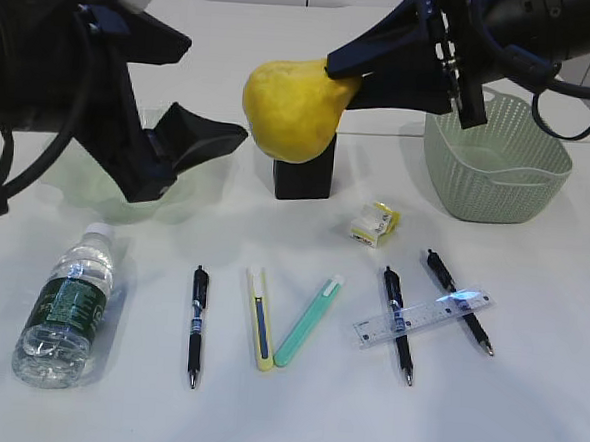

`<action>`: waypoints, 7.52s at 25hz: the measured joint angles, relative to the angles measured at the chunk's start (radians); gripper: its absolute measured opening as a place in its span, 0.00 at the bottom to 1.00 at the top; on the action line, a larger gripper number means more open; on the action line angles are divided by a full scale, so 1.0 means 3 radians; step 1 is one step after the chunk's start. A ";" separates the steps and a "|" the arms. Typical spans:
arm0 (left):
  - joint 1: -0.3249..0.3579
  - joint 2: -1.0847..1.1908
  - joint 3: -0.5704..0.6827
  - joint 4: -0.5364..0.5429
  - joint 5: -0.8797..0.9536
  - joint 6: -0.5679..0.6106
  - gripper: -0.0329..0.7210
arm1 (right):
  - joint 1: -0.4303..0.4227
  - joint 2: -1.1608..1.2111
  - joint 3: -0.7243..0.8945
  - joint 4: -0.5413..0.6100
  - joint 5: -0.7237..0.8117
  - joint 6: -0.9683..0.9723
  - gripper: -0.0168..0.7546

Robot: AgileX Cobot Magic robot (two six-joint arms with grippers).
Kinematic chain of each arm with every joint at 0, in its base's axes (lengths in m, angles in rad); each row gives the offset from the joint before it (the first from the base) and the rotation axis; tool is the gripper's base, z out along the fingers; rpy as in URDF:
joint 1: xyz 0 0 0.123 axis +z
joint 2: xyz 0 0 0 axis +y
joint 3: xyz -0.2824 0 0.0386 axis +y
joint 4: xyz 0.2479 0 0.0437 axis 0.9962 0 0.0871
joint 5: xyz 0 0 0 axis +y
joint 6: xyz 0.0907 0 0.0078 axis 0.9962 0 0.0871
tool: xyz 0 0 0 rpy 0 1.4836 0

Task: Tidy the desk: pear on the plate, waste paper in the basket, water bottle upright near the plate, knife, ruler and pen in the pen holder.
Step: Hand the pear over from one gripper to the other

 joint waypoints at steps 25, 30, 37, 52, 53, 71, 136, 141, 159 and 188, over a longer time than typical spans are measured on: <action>-0.0191 0.0608 -0.0884 0.0005 0.0665 0.0005 0.96 | 0.0000 0.0000 0.0000 0.0038 -0.0035 -0.0081 0.31; -0.0231 0.0656 -0.0884 0.0013 0.0677 0.0005 0.96 | 0.0000 0.0000 0.0000 0.0038 -0.0035 -0.0081 0.31; -0.0231 0.0761 -0.0891 0.0111 0.0671 0.0005 0.96 | 0.0000 0.0000 0.0000 -0.0025 -0.0030 -0.0081 0.30; -0.0231 0.0883 -0.0909 0.0253 0.0596 0.0005 0.94 | 0.0000 0.0000 0.0006 -0.0125 -0.0101 -0.0083 0.30; -0.0231 0.0883 -0.0909 0.0259 0.0596 0.0005 0.92 | 0.0000 0.0000 0.0006 -0.0125 -0.0101 -0.0083 0.30; -0.0231 0.0883 -0.0914 0.0266 0.0594 0.0005 0.75 | 0.0000 0.0000 0.0006 -0.0125 -0.0106 -0.0089 0.30; -0.0231 0.0895 -0.0914 0.0436 0.0501 0.0005 0.73 | -0.0006 0.0000 0.0006 0.0121 -0.0040 -0.0303 0.80; -0.0231 0.0895 -0.0914 0.0436 0.0501 0.0005 0.73 | -0.0006 0.0000 0.0006 0.0114 -0.0040 -0.0308 0.80; -0.0231 0.0906 -0.0914 0.0436 0.0506 0.0013 0.73 | -0.0006 0.0000 0.0006 -0.0087 -0.0209 -0.0308 0.80; -0.0231 0.0906 -0.0914 0.0436 0.0512 0.0013 0.73 | -0.0477 0.0000 -0.0355 -0.1763 -0.0568 0.0420 0.79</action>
